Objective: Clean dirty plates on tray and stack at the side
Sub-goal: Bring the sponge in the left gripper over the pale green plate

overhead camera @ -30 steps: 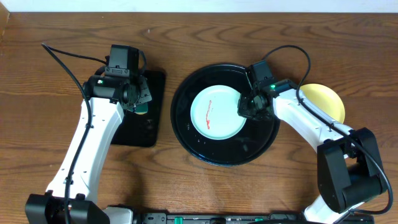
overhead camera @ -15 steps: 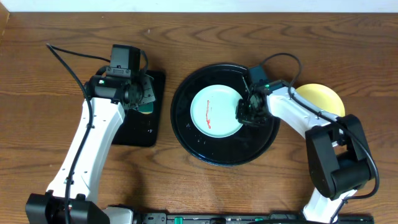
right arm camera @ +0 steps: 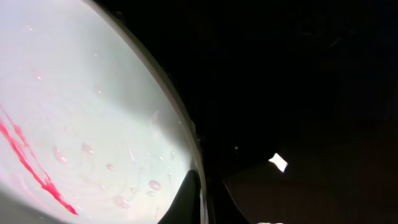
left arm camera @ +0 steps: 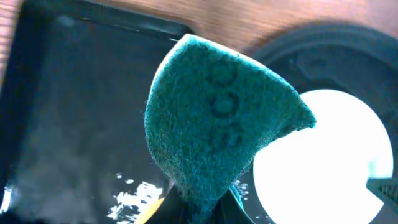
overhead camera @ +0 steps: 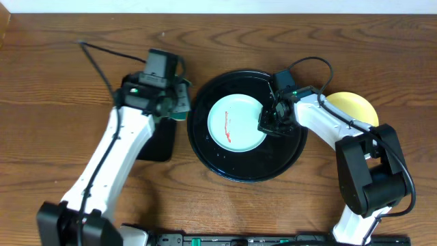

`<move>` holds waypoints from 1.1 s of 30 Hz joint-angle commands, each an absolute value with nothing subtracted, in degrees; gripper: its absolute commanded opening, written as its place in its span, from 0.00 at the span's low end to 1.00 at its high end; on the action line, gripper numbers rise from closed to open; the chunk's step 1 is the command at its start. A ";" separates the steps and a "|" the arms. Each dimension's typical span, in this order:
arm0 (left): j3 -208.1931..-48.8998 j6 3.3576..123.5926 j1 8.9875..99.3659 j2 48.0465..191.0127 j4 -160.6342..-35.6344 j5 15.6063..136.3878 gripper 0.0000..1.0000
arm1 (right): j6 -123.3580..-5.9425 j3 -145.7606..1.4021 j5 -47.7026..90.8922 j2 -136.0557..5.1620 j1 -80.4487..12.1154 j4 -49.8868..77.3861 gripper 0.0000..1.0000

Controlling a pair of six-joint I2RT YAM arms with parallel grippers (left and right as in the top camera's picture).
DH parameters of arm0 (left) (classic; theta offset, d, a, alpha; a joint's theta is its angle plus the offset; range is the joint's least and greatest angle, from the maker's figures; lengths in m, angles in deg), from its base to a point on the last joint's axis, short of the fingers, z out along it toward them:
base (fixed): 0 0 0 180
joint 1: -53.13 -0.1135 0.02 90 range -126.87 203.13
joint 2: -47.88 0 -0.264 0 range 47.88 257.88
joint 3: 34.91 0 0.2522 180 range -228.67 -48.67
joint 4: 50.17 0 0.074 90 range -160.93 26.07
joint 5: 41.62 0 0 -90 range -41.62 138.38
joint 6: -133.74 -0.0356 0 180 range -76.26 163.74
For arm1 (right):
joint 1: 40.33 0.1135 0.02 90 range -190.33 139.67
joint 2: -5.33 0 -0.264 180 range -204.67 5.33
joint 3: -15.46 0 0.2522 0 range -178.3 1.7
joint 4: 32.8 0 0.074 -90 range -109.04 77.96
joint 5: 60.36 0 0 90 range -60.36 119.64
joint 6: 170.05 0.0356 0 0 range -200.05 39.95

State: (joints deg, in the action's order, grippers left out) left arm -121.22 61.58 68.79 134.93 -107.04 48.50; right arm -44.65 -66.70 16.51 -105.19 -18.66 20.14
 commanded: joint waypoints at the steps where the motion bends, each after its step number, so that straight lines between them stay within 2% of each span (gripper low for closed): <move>1: -122.01 64.88 72.09 140.09 -106.17 49.07 0.08 | -43.82 -66.03 16.08 -107.62 -17.24 21.00 0.01; 12: -122.03 67.46 81.62 152.74 -97.38 49.86 0.08 | -43.69 -66.03 16.08 -107.64 -17.24 21.10 0.01; 22: -122.01 73.87 82.73 159.28 -92.09 50.88 0.08 | -43.71 -66.03 16.32 -107.64 -16.98 21.06 0.01; 27: -122.03 73.87 82.73 160.22 -93.27 57.72 0.08 | -43.89 -66.03 16.34 -107.64 -16.98 21.04 0.01; 33: -122.03 72.60 82.73 160.17 -95.15 73.88 0.08 | -43.89 -66.03 16.53 -107.64 -16.98 21.04 0.01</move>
